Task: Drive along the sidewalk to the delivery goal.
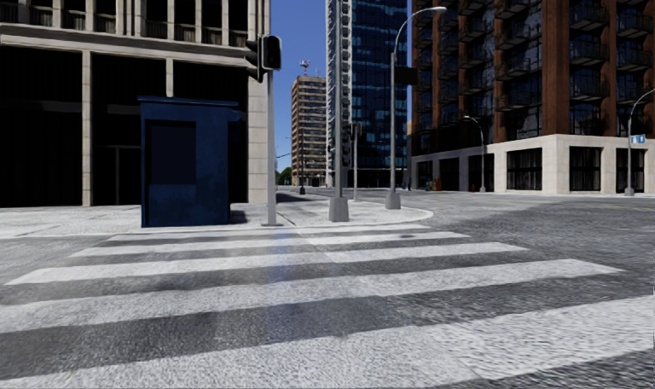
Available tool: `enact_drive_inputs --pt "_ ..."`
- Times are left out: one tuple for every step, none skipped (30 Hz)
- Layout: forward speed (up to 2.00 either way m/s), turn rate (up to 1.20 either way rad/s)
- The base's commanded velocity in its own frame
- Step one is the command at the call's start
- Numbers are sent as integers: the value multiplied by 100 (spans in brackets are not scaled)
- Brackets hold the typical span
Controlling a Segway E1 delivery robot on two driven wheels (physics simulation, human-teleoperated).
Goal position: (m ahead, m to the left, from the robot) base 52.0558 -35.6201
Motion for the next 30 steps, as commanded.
enact_drive_inputs --pt "200 0" --pt "200 0" --pt "200 0" --pt "200 0" --pt "200 0" --pt "200 0" --pt "200 0" --pt "200 0" --pt "200 0" --pt "200 0" --pt "200 0" --pt "200 0" --pt "200 0" --pt "200 0" --pt "200 0" --pt "200 0" --pt "200 0" --pt "200 0" --pt "200 0" --pt "200 0" --pt "200 0" --pt "200 0" --pt "200 0" --pt "200 0" --pt "200 0" --pt "200 0" --pt "200 0" --pt "200 0" --pt "200 0" --pt "200 0"
